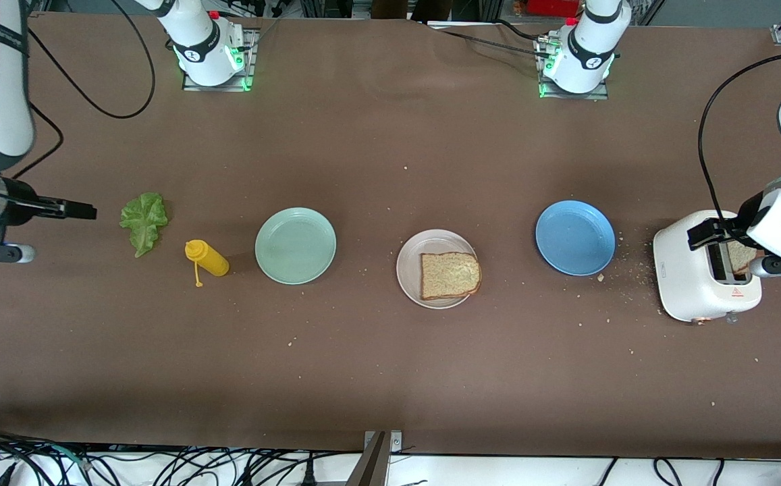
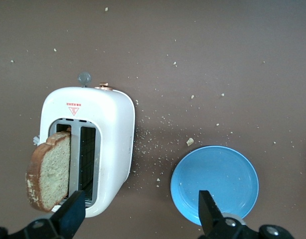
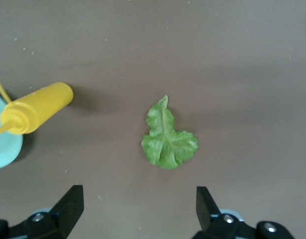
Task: Make sandwich in beige plate with both arms
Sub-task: 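Lower the right gripper onto the green lettuce leaf and grasp it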
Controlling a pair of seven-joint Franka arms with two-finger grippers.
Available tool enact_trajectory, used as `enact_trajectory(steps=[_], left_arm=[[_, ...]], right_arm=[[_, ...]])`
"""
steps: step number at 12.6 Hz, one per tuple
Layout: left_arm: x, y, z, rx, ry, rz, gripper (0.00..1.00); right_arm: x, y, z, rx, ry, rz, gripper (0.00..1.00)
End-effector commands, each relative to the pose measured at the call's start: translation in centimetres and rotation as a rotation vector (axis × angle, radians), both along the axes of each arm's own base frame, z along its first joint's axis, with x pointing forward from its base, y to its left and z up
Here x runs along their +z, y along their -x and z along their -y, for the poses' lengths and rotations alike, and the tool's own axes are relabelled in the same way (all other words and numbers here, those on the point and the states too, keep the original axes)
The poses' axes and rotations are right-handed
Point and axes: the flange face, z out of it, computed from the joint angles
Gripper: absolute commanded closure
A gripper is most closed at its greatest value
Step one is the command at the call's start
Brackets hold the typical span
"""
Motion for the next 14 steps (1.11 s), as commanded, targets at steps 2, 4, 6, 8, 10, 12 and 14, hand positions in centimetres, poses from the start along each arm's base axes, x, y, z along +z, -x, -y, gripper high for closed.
enact_trajectory(steps=[2,4,6,8,10,12,14], left_arm=[[0.1,-0.6,0.3,0.015,-0.016,0.006,0.0],[0.1,-0.6,0.5,0.058,0.023,0.01,0.0],[0.0,-0.6,0.7,0.069,0.023,0.01,0.0],[-2.0,-1.1,1.6,0.094,0.018,-0.02,0.0],[-2.2,-1.2,1.5,0.126,0.021,-0.021,0.0],[-2.2,-1.2,1.5,0.127,0.019,-0.021,0.0],[-2.2,-1.2,1.3,0.127,0.016,-0.018,0.0]], right_arm=[[-8.9,6.6,-0.2,-0.025,0.012,0.121,0.0],[-14.0,8.9,-0.2,-0.025,0.035,0.234,0.0],[-18.3,9.9,-0.1,-0.009,0.069,0.294,0.0],[-21.4,10.0,0.1,0.009,0.096,0.298,0.0],[-23.2,10.3,0.2,0.014,0.107,0.281,0.01],[-24.3,10.6,0.3,0.014,0.113,0.269,0.08],[-24.7,10.6,0.3,0.013,0.115,0.263,0.53]])
